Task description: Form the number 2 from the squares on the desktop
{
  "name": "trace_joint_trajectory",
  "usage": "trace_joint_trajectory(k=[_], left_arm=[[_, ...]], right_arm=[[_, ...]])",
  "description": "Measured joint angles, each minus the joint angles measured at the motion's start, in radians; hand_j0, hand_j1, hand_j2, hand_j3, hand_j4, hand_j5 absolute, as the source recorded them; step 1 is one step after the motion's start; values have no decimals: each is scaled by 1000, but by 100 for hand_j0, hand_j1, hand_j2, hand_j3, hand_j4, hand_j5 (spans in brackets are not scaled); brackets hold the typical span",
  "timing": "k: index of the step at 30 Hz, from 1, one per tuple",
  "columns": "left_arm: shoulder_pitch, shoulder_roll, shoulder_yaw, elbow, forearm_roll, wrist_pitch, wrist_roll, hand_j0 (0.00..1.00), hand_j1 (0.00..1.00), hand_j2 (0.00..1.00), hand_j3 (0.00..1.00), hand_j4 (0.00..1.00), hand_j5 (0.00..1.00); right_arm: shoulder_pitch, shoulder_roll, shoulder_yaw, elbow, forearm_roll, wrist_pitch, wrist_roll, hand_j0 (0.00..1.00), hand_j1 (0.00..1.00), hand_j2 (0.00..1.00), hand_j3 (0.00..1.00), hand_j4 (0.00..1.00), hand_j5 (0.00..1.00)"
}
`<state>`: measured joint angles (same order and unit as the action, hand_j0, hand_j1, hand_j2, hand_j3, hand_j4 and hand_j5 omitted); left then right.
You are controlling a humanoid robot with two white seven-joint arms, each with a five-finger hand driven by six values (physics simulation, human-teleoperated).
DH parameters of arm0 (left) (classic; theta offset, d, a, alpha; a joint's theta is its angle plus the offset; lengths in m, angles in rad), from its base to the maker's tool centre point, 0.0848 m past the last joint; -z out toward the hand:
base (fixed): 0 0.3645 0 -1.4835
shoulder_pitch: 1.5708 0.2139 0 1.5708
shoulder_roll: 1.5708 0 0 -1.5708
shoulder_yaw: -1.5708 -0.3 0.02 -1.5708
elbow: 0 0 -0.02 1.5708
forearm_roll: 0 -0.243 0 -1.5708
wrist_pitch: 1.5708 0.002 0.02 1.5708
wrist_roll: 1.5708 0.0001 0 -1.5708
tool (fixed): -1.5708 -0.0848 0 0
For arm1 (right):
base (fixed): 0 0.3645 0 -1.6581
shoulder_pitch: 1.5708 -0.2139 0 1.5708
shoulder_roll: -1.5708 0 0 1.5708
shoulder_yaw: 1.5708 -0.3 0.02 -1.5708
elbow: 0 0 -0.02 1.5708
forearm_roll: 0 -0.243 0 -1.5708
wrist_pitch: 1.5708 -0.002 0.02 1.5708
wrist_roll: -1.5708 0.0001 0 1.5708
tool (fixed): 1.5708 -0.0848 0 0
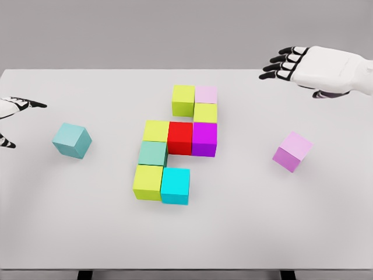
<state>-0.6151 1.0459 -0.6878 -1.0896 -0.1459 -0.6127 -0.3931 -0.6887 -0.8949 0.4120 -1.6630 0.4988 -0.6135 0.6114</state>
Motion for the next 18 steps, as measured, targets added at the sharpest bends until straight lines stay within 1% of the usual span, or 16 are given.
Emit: trace_joint_trajectory(k=[3,4,6,8,9,11,15,18], left_arm=[[-8,-1,-2,-1,-1,0,0,100,100,100,100,100,100],[-29,-3,-9,-3,1,0,1,100,100,100,100,100,100],[-41,-24,-36,-11,12,0,2,100,100,100,100,100,100],[-61,-46,-72,-22,46,0,4,100,100,100,100,100,100],[-72,-55,-96,-26,65,0,4,100,100,100,100,100,100],[-72,-66,-135,-39,91,0,4,100,100,100,100,100,100],[-71,-54,-176,-117,115,0,3,100,100,100,100,100,100],[-69,-43,-194,-159,119,0,2,100,100,100,100,100,100]], right_arm=[[-6,-4,1,0,-2,0,0,100,100,100,100,100,100],[-3,-8,1,0,-5,0,0,100,100,100,100,100,100],[8,-21,7,3,-31,0,0,100,100,100,100,100,100],[38,-49,14,9,-70,0,0,100,100,100,100,100,100],[78,-60,17,12,-82,-1,0,100,100,100,100,100,100],[109,-75,21,18,-98,-1,0,100,100,100,100,100,100],[110,-87,24,55,-110,0,0,100,100,100,100,100,100],[121,-90,49,75,-108,0,0,100,100,100,100,100,100]])
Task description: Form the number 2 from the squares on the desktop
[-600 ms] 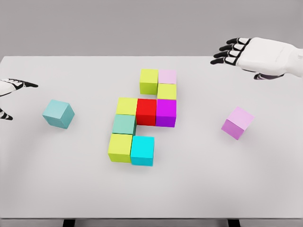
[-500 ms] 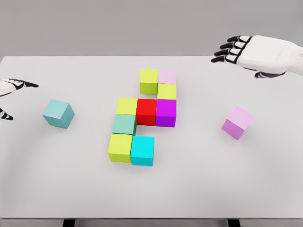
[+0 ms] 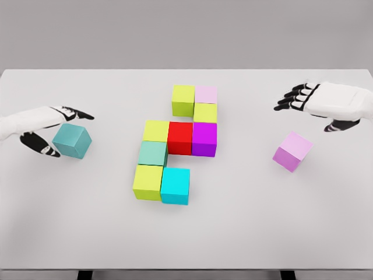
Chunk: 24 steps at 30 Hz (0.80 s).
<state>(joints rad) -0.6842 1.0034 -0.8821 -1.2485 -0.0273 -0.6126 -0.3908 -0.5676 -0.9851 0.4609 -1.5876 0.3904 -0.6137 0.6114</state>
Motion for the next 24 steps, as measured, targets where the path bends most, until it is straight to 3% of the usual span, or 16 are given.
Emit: trace_joint_trajectory(k=[13,24], left_arm=[[0,-18,-21,-10,-30,0,3,100,100,100,100,100,100],[-3,-48,-20,85,-53,0,4,100,100,100,100,100,100]], right_arm=[[-2,14,96,72,92,0,0,100,100,100,100,100,100],[-9,46,113,95,148,1,0,100,100,100,100,100,100]])
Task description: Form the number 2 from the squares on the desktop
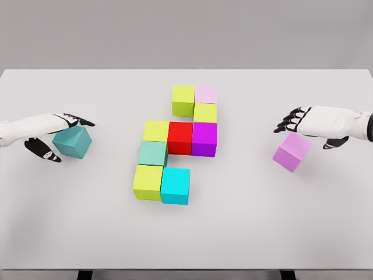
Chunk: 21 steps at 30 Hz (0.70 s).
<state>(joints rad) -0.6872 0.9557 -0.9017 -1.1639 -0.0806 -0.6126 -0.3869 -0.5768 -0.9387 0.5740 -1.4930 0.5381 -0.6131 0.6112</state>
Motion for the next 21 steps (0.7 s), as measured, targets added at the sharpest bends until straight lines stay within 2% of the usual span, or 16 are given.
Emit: trace_joint_trajectory(k=[14,17,20,21], left_arm=[[-11,-20,2,13,-4,2,0,98,98,98,98,98,98],[-9,-25,1,14,-5,9,0,86,86,86,86,86,86],[-9,-28,-1,14,-5,12,0,60,60,60,60,60,60],[-9,-28,-1,14,-3,12,0,56,56,56,56,56,56]], right_arm=[[0,12,50,7,18,0,0,100,100,100,100,100,100],[0,15,57,7,21,0,0,100,100,100,100,100,100],[0,16,63,7,22,0,0,100,100,100,100,100,100],[0,17,65,7,22,0,0,100,100,100,100,100,100]])
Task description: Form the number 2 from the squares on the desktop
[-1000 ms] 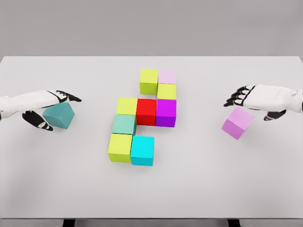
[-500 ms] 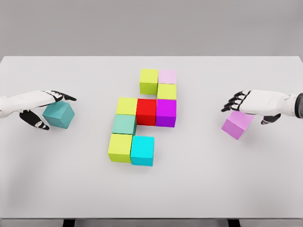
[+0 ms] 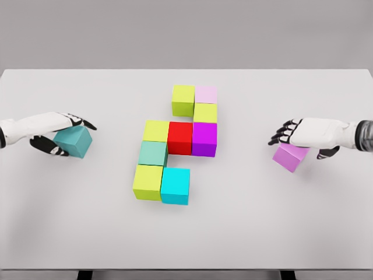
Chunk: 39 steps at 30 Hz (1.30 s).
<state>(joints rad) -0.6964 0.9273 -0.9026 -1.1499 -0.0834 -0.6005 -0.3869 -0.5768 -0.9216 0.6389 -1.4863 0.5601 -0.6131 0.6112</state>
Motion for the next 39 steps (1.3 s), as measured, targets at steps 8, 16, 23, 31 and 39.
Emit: trace_joint_trajectory(k=[8,16,23,31,39], left_arm=[[0,-1,1,-1,11,-3,-2,39,39,39,39,39,39],[-32,-16,-1,-8,26,-6,-15,29,29,29,29,29,29],[-103,-76,-1,-2,42,40,-13,23,23,23,23,23,23],[-230,-294,-1,170,25,164,-12,23,23,23,23,23,23],[-275,-467,-2,353,-19,204,-13,23,23,23,23,23,23]], right_arm=[[-2,5,8,1,0,0,0,100,100,100,100,100,100],[-3,6,4,1,0,0,0,73,73,73,73,73,73],[-3,5,2,0,-4,3,-3,56,56,56,56,56,56],[-5,5,0,-1,-9,-1,0,51,51,51,51,51,51],[-35,6,-11,-5,-56,0,0,49,49,49,49,49,49]])
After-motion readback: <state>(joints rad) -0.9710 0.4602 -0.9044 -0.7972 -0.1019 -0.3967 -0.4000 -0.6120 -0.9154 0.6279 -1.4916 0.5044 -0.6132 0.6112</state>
